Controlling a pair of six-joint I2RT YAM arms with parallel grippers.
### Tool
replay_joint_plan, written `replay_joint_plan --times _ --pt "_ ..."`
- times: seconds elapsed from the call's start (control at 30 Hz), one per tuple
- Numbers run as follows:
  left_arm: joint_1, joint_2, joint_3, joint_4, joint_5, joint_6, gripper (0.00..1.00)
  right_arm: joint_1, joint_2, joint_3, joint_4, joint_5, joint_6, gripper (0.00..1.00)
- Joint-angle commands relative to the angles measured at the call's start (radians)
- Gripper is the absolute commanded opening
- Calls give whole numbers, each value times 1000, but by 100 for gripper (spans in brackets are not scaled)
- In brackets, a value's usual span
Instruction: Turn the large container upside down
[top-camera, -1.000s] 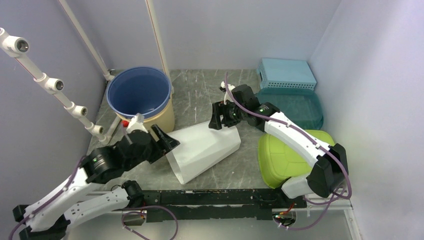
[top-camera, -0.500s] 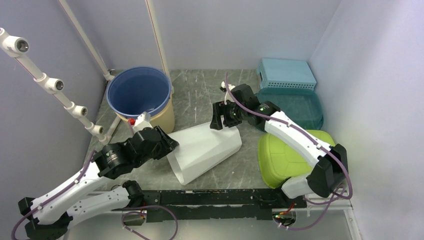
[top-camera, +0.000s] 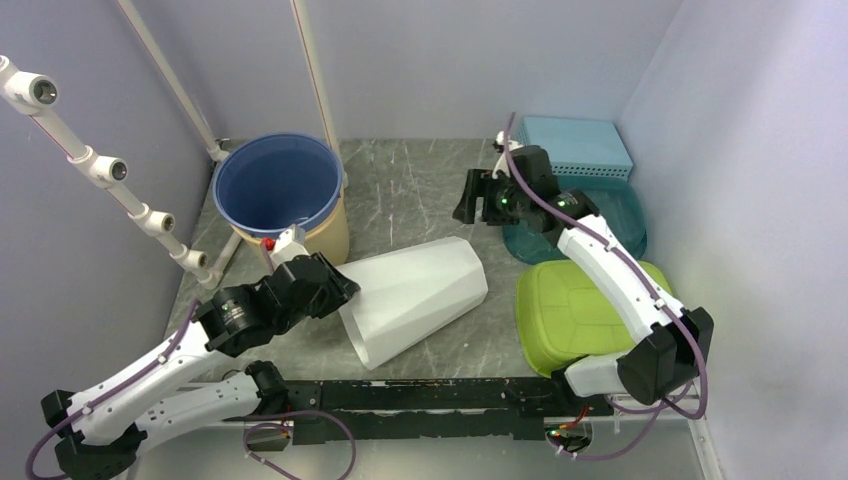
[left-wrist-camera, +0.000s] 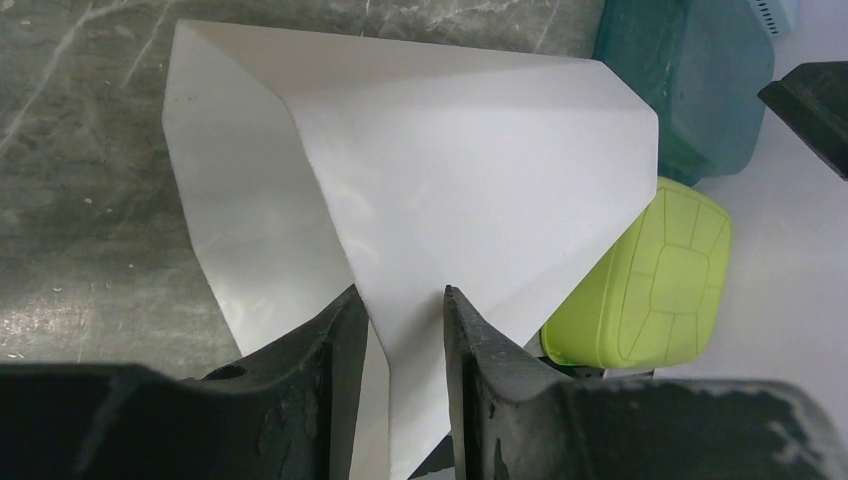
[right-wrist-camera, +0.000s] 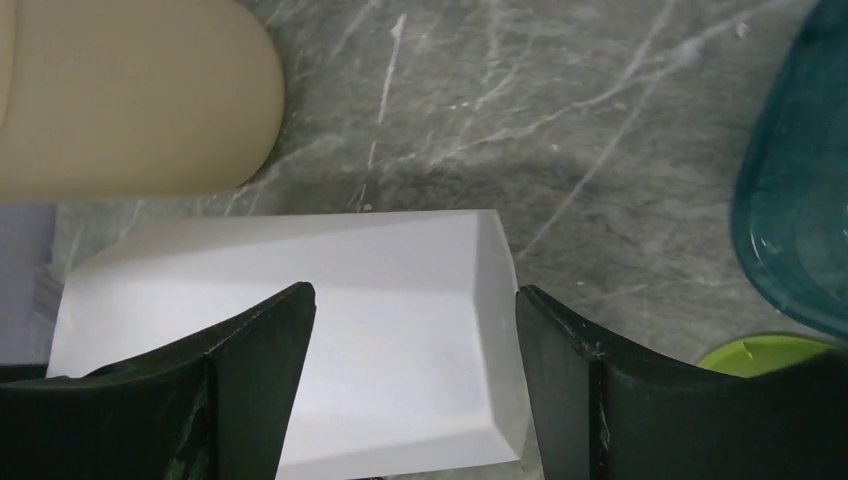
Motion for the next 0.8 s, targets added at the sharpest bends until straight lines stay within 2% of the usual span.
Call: replay_joint_plan --times 0.0,0.1,0.37,0.57,0.77 --pt "-1 5 -36 -10 6 -1 37 -89 10 -57 21 -166 67 78" --pt "0 -4 -42 -15 5 -5 36 -106 17 -121 72 -267 91 80" --pt "0 -28 -84 -1 22 -23 34 -123 5 -256 228 -399 213 85" --pt "-1 -35 -104 7 42 -20 32 -124 -29 -291 354 -502 283 85" --pt "0 -28 -136 97 96 15 31 -124 -65 -264 378 -552 289 82"
